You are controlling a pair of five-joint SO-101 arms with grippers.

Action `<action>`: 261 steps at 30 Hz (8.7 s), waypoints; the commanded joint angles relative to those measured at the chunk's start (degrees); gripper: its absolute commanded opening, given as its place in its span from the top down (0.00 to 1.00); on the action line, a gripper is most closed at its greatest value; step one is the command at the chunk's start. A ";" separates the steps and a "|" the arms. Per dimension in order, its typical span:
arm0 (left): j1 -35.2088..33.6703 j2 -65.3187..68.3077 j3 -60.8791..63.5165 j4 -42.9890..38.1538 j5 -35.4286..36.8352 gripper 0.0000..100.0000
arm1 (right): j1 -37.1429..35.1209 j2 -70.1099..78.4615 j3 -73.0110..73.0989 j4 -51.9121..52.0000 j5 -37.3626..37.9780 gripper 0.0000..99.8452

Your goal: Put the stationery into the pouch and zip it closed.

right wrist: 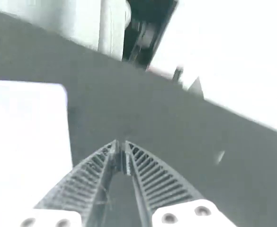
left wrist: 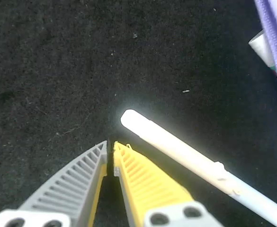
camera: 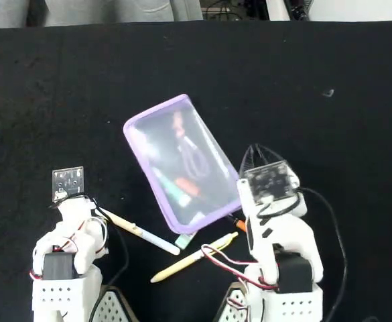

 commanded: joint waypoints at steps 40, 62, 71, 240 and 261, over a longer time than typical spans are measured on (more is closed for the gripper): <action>8.22 -0.09 1.27 -0.70 -0.44 0.97 | 9.14 33.27 1.10 -19.78 -10.29 0.98; -9.98 -0.18 -0.57 -3.69 -7.56 0.97 | 9.14 33.27 4.70 -24.97 -10.55 0.99; -12.44 -0.09 -3.03 -17.67 -25.49 0.96 | 9.05 33.27 4.79 -24.97 -10.46 0.99; -7.96 150.15 -154.24 9.49 11.69 0.94 | 8.62 139.03 -108.97 38.42 -17.76 0.99; -7.96 150.15 -154.42 9.49 11.69 0.94 | 8.62 141.05 -116.79 51.69 2.90 0.81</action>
